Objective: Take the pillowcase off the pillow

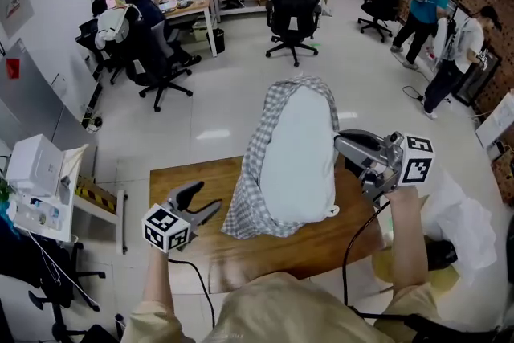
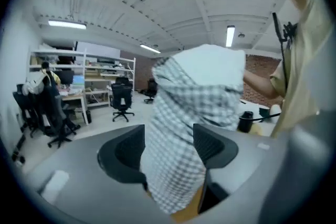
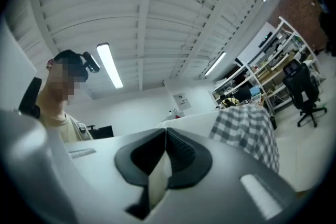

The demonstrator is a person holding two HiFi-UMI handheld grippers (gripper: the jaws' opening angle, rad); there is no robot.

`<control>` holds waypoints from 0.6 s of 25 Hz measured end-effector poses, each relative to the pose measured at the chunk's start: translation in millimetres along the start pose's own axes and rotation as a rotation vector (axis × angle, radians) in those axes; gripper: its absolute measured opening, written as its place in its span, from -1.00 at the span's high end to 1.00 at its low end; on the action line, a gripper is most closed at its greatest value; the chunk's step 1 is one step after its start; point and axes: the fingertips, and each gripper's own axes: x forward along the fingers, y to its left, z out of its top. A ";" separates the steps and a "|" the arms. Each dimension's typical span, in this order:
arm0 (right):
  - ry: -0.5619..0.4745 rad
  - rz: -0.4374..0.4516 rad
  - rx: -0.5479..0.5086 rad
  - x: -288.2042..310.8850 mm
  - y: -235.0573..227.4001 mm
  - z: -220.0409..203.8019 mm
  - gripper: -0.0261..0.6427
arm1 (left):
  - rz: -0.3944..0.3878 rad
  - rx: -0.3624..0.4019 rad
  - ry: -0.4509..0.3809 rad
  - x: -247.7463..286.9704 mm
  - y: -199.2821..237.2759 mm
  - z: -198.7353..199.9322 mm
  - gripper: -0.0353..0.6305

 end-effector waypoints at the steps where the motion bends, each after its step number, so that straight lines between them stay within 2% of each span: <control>1: 0.030 0.025 -0.020 0.8 7.3 -2.4 0.91 | 0.017 0.017 -0.026 0.3 16.8 28.8 0.05; 3: 0.081 0.071 -0.056 3.9 22.8 -9.2 0.91 | -0.019 0.085 -0.099 17.9 18.6 102.5 0.08; 5: 0.117 0.110 -0.084 11.9 36.7 -19.7 0.91 | -0.109 0.191 -0.151 47.9 -5.2 173.2 0.15; 7: 0.146 0.146 -0.102 23.8 48.5 -32.9 0.91 | -0.164 0.269 -0.153 78.0 -22.7 215.5 0.19; 11: 0.185 0.187 -0.098 39.6 61.3 -50.6 0.91 | -0.188 0.403 -0.050 136.1 -33.7 235.8 0.24; 13: 0.200 0.195 -0.090 40.2 63.5 -53.7 0.91 | -0.215 0.476 0.017 160.0 -41.4 236.9 0.71; 15: 0.218 0.201 -0.100 41.4 67.0 -58.9 0.91 | -0.247 0.546 0.084 176.7 -48.0 235.4 0.83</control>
